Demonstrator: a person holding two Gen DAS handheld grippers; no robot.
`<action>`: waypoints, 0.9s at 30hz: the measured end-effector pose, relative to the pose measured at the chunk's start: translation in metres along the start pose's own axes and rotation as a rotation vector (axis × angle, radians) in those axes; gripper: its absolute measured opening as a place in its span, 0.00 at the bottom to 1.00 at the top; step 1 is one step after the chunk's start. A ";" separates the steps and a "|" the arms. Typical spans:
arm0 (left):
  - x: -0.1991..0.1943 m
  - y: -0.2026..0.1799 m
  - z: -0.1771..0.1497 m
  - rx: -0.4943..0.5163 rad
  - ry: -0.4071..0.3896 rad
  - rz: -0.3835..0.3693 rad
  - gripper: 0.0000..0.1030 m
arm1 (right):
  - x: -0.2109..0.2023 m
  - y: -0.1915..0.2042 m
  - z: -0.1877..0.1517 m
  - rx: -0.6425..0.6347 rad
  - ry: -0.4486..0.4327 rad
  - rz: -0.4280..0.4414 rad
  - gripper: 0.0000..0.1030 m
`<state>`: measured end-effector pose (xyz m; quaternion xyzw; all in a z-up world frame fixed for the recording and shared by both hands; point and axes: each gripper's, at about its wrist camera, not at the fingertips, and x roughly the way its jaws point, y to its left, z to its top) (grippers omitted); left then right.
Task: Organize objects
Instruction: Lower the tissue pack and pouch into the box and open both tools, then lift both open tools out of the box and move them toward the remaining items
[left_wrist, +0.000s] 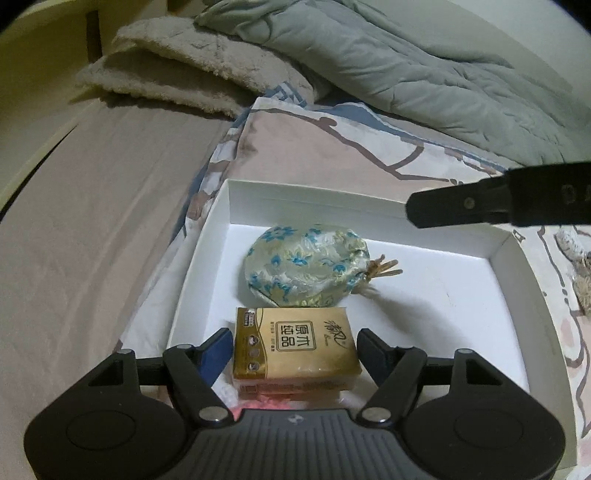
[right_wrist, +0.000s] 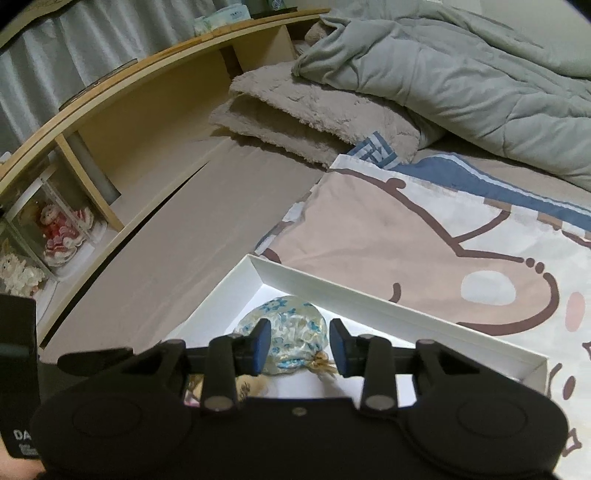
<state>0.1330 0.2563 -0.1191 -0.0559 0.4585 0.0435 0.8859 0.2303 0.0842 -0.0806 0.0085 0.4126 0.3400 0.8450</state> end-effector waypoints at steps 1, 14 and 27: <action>-0.001 -0.001 0.000 0.005 0.000 0.005 0.75 | -0.003 -0.001 0.000 -0.002 -0.001 -0.002 0.36; -0.026 -0.001 -0.003 -0.029 -0.001 0.013 0.86 | -0.028 -0.008 -0.015 0.005 0.005 -0.023 0.43; -0.066 -0.014 -0.013 -0.040 -0.024 0.022 0.90 | -0.068 -0.015 -0.035 0.002 -0.023 -0.050 0.56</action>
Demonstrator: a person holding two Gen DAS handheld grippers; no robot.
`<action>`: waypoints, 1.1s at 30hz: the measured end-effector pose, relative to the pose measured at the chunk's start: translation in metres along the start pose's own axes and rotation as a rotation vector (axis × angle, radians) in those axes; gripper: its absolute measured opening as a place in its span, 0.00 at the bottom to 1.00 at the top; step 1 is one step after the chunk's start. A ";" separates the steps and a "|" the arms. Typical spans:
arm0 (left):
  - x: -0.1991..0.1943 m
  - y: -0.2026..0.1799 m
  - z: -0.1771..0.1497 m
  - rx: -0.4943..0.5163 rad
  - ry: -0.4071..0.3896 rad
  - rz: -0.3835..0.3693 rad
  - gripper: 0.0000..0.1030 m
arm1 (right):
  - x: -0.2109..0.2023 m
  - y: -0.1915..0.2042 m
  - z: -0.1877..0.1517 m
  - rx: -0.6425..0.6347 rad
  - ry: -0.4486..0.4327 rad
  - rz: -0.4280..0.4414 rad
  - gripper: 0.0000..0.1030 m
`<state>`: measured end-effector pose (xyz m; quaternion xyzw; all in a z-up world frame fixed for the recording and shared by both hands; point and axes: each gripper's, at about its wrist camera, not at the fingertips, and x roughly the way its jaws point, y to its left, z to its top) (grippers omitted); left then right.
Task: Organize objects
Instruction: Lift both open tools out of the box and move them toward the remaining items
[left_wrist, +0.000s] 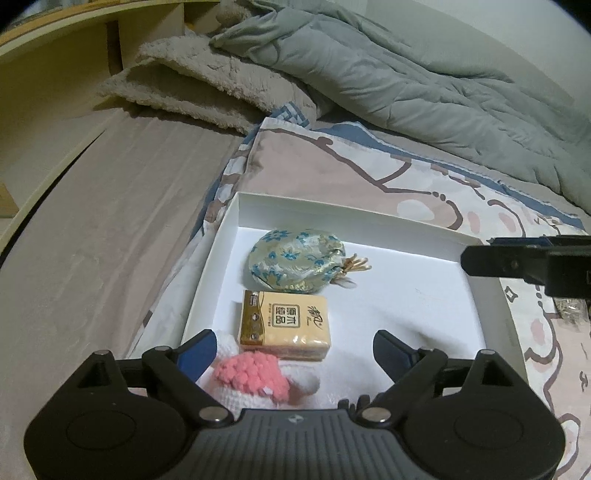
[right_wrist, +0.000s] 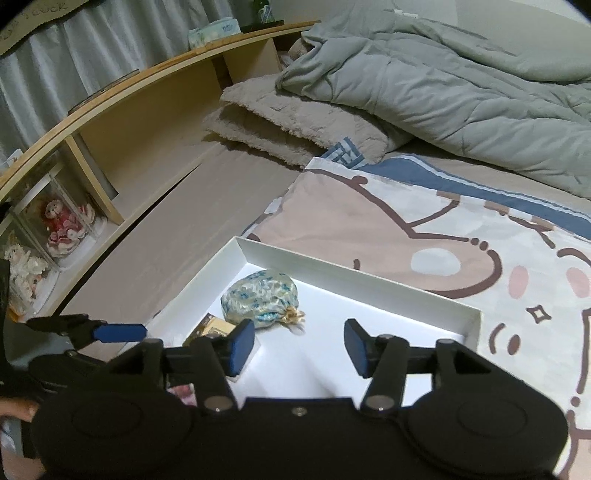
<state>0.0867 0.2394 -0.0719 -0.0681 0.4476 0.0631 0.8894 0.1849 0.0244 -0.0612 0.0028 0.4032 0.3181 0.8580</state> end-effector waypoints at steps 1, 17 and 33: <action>-0.003 -0.001 -0.001 0.000 -0.003 0.003 0.92 | -0.003 -0.001 -0.002 -0.002 -0.003 -0.005 0.59; -0.039 -0.016 -0.008 -0.001 -0.042 -0.003 1.00 | -0.050 -0.015 -0.026 -0.042 -0.030 -0.076 0.94; -0.060 -0.028 -0.013 0.026 -0.058 -0.016 1.00 | -0.088 -0.030 -0.048 -0.038 -0.043 -0.129 1.00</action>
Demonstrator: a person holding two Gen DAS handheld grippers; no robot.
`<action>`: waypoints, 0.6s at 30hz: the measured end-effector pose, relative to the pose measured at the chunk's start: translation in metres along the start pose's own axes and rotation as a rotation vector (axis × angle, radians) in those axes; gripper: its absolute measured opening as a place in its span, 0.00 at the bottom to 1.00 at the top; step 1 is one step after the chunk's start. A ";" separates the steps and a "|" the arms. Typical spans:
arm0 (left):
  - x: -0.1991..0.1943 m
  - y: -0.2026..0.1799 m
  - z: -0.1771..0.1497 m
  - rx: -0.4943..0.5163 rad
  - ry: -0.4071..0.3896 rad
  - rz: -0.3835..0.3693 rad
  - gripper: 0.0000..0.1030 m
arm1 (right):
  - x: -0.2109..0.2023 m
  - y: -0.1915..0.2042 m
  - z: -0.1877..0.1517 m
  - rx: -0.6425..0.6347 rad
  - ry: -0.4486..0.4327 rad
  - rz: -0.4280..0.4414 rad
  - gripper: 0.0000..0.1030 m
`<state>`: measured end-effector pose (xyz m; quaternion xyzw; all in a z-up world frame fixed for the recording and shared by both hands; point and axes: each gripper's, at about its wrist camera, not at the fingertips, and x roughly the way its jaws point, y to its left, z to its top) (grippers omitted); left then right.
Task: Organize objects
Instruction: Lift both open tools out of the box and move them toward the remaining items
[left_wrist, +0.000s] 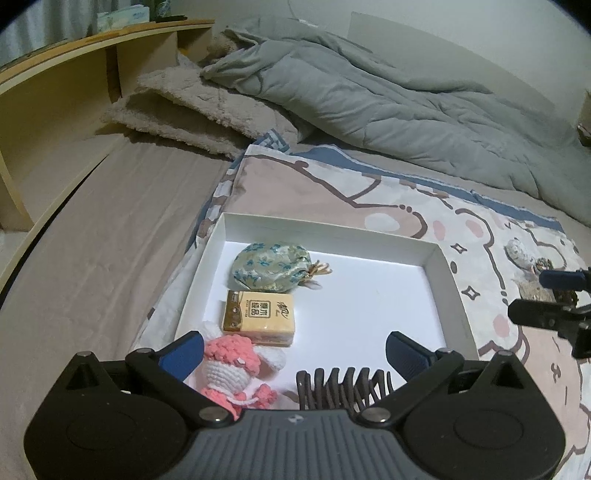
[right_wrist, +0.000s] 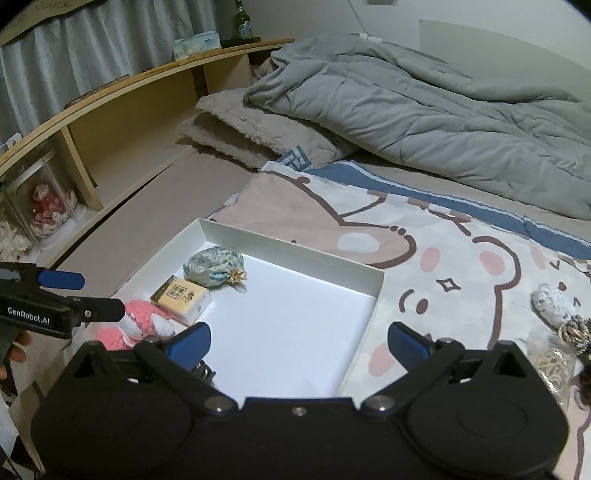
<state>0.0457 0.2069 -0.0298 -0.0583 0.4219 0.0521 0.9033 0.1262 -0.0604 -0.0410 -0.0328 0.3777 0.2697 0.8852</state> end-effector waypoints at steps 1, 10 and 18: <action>-0.001 -0.001 0.000 0.003 -0.001 -0.003 1.00 | -0.001 0.000 -0.001 0.002 -0.003 -0.001 1.00; -0.014 -0.013 -0.002 0.014 -0.023 -0.044 1.00 | -0.009 -0.010 -0.011 0.024 -0.013 -0.016 1.00; -0.012 -0.020 -0.003 0.020 -0.014 -0.043 1.00 | -0.015 -0.021 -0.017 0.051 -0.031 -0.022 1.00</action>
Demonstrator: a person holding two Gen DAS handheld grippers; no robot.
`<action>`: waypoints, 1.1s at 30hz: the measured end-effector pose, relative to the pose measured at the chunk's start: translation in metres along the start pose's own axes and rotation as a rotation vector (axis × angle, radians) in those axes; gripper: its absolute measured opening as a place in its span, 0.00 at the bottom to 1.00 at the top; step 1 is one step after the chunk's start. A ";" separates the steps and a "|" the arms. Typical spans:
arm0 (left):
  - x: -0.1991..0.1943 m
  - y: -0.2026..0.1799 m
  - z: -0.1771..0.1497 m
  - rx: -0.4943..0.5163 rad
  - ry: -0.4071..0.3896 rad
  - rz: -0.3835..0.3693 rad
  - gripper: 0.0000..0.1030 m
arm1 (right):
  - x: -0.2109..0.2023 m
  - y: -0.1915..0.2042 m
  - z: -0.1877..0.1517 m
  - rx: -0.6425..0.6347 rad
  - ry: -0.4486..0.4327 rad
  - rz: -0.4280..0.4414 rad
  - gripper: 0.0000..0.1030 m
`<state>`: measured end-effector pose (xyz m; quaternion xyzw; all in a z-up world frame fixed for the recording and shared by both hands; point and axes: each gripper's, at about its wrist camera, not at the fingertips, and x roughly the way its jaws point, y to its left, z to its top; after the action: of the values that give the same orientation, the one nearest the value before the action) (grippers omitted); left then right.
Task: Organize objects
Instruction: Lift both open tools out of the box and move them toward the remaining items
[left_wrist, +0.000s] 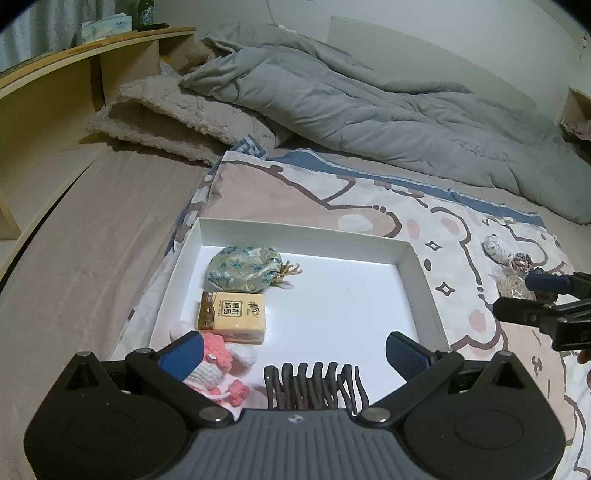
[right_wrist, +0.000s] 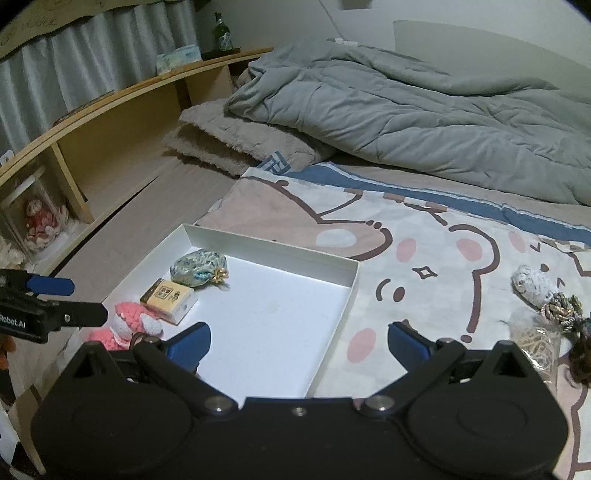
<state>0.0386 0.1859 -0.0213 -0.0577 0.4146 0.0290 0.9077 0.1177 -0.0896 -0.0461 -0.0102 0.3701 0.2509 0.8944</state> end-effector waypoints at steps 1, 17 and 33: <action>0.000 -0.001 0.000 0.000 0.001 0.000 1.00 | -0.001 -0.001 0.000 -0.003 -0.001 -0.002 1.00; 0.013 -0.026 0.009 0.019 -0.001 -0.032 1.00 | -0.027 -0.032 -0.001 0.002 -0.032 -0.052 1.00; 0.032 -0.095 0.026 0.086 -0.005 -0.122 1.00 | -0.066 -0.101 -0.020 0.102 -0.060 -0.181 1.00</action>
<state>0.0882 0.0955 -0.0212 -0.0438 0.4089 -0.0439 0.9105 0.1111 -0.2111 -0.0331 0.0095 0.3532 0.1502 0.9234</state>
